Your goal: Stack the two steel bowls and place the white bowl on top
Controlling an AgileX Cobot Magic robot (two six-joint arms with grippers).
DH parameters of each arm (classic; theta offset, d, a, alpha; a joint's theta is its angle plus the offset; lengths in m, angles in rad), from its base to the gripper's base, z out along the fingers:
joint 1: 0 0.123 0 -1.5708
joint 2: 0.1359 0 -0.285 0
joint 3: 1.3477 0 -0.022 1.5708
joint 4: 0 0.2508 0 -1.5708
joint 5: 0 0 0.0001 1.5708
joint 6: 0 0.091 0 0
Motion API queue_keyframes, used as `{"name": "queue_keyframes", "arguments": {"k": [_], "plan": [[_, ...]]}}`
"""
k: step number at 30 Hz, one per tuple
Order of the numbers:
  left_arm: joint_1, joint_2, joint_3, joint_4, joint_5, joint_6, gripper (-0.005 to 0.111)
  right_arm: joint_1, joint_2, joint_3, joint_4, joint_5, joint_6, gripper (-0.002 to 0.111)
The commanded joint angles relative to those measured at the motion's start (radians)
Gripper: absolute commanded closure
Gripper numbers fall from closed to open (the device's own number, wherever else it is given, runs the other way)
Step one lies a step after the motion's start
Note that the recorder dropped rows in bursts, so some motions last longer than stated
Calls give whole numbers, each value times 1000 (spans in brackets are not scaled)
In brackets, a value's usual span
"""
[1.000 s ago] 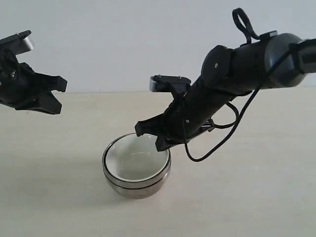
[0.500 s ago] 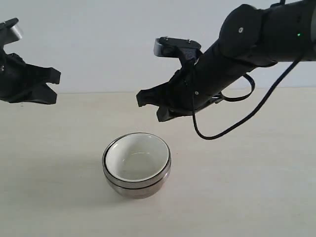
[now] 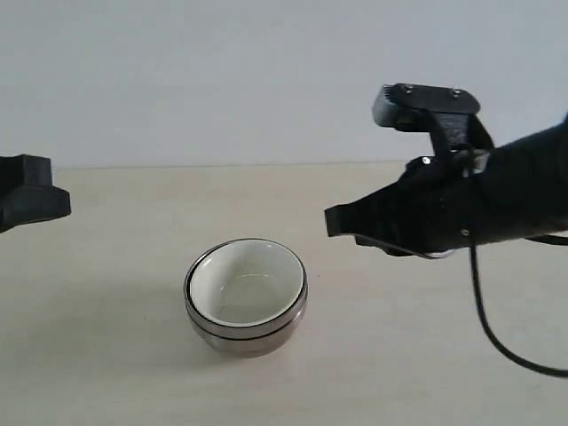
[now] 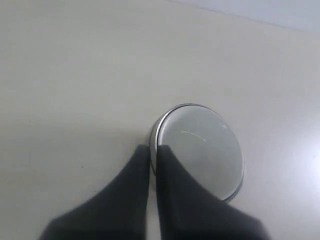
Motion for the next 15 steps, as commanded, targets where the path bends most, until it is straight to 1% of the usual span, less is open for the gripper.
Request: {"name": "queue_keyframes", "arguments": {"k": [1,3,4,7,9,14,15], "plan": [[2,-170,156,-259,-69,205,102,1,-191,148,14,-95,3,108],[2,-249,222,-342,-61,298,102,1,-269,207,32,-130,3,108],[2,-287,246,-356,-46,326,102,1,-309,240,37,-143,3,108],[2,-387,328,-362,16,340,103,1,-410,335,39,-154,3,108],[0,-447,381,-362,27,364,103,1,-459,411,44,-196,3,108],[0,-583,528,-375,-55,378,103,1,-572,571,70,-352,31,108],[0,-605,551,-405,-71,382,103,1,-591,590,70,-371,40,108]]}}
